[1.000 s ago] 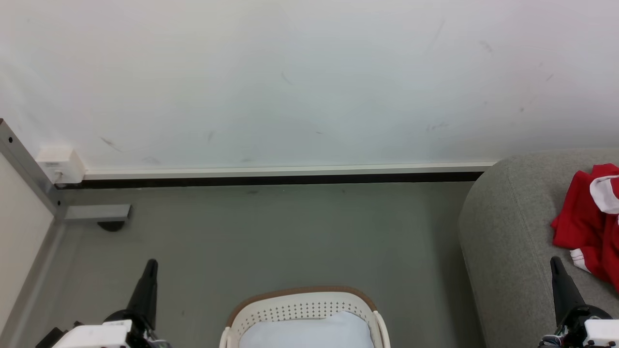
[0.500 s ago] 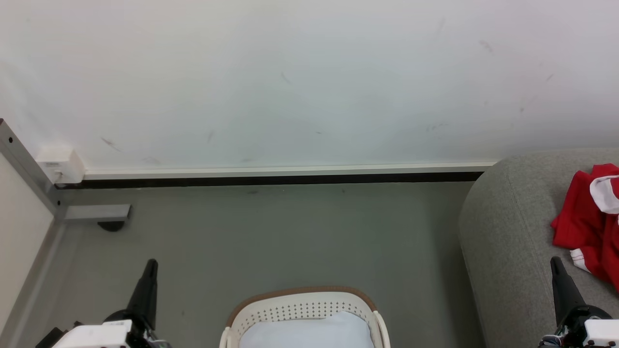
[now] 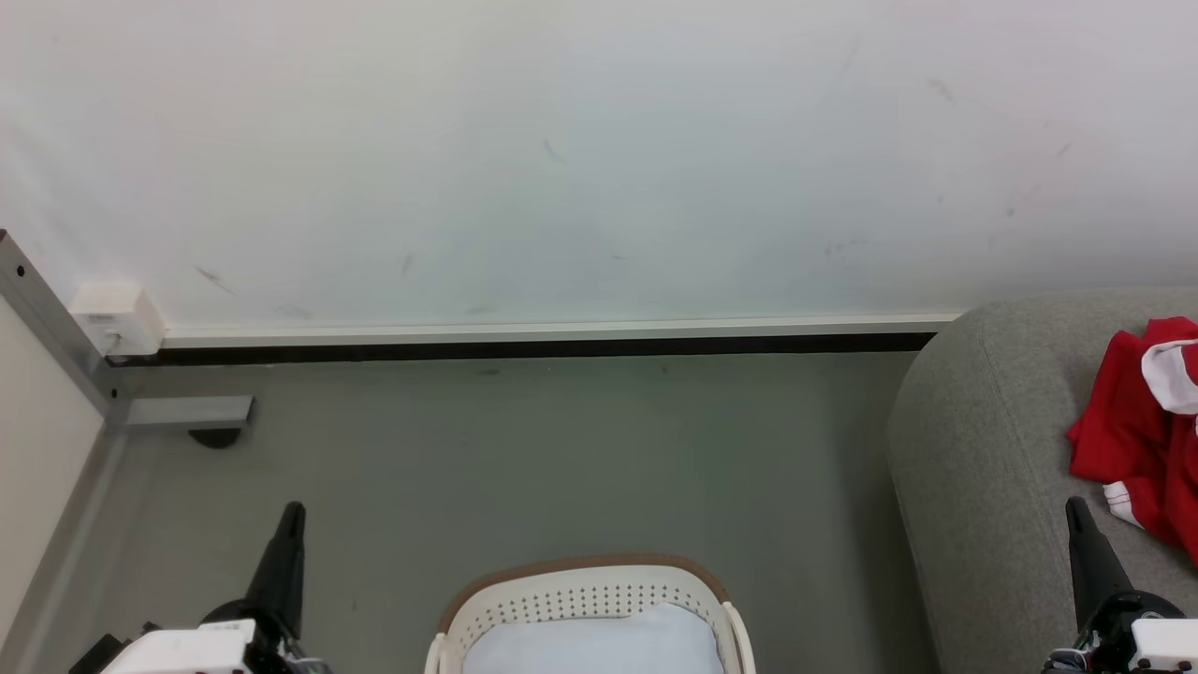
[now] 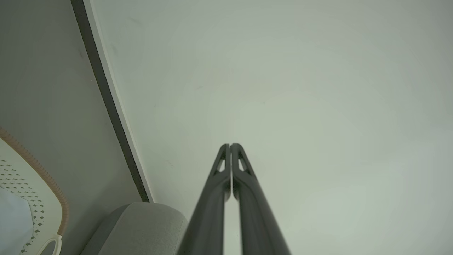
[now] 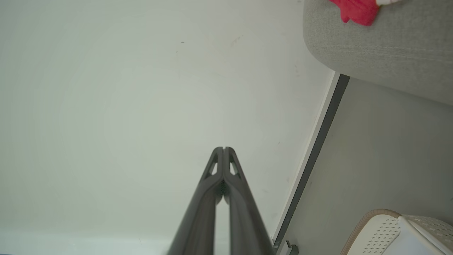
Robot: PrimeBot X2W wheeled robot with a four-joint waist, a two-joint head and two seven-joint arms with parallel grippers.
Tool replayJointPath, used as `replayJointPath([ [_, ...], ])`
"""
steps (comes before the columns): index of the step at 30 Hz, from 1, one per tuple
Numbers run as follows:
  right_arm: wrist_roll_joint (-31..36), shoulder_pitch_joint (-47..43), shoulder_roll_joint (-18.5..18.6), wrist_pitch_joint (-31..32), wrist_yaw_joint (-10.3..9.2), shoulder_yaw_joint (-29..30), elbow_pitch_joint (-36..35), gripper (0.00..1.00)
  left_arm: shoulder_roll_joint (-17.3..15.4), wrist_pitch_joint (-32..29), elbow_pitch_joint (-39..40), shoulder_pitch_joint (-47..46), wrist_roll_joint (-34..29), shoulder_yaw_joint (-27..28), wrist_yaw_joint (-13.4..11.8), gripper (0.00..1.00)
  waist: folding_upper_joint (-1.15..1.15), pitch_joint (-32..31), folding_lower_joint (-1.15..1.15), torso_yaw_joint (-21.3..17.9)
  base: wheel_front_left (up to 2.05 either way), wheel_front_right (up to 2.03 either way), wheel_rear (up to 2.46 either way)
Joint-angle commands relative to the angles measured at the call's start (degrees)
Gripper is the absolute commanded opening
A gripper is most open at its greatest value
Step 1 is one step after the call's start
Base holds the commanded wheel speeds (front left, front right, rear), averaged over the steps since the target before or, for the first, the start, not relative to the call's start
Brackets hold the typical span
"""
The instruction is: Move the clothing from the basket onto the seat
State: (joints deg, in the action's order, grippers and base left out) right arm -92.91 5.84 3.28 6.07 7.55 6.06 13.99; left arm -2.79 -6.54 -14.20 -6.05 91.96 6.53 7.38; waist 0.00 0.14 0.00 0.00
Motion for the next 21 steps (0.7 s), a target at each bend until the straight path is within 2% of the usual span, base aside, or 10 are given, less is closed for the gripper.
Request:
replayJointPath([
  [1, 0.3, 0.8, -0.1, 0.4, -0.12, 0.2, 0.2, 0.00, -0.1, -0.2, 0.2, -0.5, 0.8, 0.1, 0.2, 0.00, 0.00, 0.0, 0.00, 0.0, 0.00, 0.00, 0.00],
  [21, 0.4, 0.8, -0.1, 0.4, -0.12, 0.3, 0.2, 0.00, -0.1, -0.2, 0.2, -0.5, 0.8, 0.1, 0.2, 0.00, 0.00, 0.0, 0.00, 0.0, 0.00, 0.00, 0.00],
])
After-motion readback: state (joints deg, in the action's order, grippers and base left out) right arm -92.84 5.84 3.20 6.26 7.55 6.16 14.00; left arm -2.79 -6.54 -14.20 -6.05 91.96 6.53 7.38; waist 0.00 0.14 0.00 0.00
